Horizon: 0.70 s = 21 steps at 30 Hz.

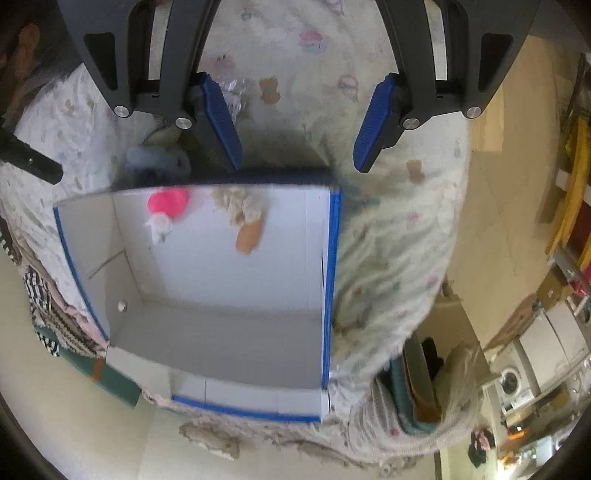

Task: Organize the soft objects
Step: 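Withdraw both grippers from the box toward the plastic bag and slipper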

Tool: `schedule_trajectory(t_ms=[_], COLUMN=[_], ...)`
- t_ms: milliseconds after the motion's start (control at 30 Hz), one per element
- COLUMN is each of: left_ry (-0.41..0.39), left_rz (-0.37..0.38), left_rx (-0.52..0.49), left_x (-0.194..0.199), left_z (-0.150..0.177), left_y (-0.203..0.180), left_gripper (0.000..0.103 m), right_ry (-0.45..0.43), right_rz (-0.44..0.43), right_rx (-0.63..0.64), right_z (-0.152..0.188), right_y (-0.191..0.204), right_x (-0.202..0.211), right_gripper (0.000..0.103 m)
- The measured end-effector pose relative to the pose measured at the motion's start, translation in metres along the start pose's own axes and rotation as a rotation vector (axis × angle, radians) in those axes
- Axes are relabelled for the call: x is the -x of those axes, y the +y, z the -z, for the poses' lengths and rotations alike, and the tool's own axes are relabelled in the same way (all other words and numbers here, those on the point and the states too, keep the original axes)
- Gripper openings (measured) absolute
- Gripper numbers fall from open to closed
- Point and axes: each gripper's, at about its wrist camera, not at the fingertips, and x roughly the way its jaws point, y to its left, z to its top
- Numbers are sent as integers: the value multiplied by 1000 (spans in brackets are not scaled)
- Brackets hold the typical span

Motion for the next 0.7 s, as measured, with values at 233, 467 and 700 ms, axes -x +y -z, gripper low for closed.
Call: schedule_trajectory(t_ms=[233, 467, 700], left_ry=[235, 341, 387], left_rz=[136, 164, 235], left_rx=[40, 3, 36], left_x=[-58, -97, -108], left_z=[15, 27, 32], left_y=[-18, -48, -53], left_gripper=[60, 60, 37], right_ry=[38, 92, 144], right_rz=[4, 44, 62], right_rx=[-48, -29, -63], right_z=[0, 3, 4], right_y=[-8, -8, -22], right_x=[-15, -31, -45], right_gripper=[76, 76, 76])
